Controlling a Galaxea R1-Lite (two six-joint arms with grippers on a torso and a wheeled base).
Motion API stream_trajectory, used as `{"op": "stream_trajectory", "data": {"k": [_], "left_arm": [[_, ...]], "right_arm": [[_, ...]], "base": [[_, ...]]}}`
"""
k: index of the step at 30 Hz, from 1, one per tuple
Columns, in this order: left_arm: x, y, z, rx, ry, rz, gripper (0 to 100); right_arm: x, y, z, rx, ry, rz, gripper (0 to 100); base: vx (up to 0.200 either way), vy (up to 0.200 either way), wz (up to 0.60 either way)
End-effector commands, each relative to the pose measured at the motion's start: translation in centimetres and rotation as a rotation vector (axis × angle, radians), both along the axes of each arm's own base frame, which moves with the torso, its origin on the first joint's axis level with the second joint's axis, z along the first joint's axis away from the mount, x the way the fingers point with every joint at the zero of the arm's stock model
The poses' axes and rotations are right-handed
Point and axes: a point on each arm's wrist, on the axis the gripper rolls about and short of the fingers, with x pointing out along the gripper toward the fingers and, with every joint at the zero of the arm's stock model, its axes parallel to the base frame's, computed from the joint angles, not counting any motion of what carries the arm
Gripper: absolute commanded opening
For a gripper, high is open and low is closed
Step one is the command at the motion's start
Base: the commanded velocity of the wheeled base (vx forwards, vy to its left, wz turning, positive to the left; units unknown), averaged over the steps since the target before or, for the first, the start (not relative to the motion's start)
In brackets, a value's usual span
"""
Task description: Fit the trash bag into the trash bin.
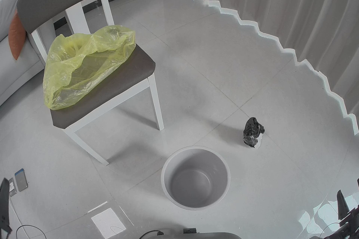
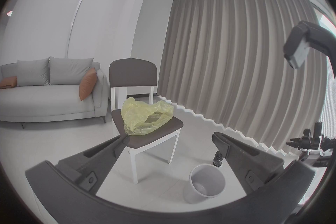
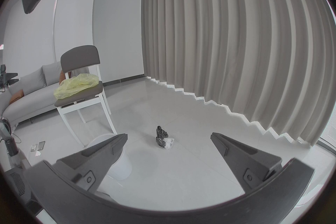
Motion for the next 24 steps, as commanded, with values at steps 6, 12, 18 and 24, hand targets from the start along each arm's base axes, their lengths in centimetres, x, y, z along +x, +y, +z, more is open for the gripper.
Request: {"op": "stream_trajectory", "data": {"k": [6, 12, 18, 24], "left_arm": [[11.4, 0.2, 6.4, 0.037, 0.293, 0.106, 100], [17.5, 1.5, 5.3, 0.023, 0.370, 0.260, 100], [22.7, 2.7, 3.8, 0.004, 0.432, 0.305, 100], [26.7, 3.6, 2.7, -0.006, 0.487, 0.329, 100]], "right_arm": [[0.0, 0.0, -0.5, -0.007, 0.001, 0.003, 100], [0.0, 0.0, -0.5, 0.001, 0.000, 0.000, 100], [0.0, 0.0, -0.5, 0.001, 0.000, -0.002, 100], [0.0, 0.0, -0.5, 0.003, -0.001, -0.002, 100]], "base": [[0.000, 0.000, 0.00], [0.000, 0.000, 0.00], [0.000, 0.000, 0.00], [0.000, 0.000, 0.00]]}}
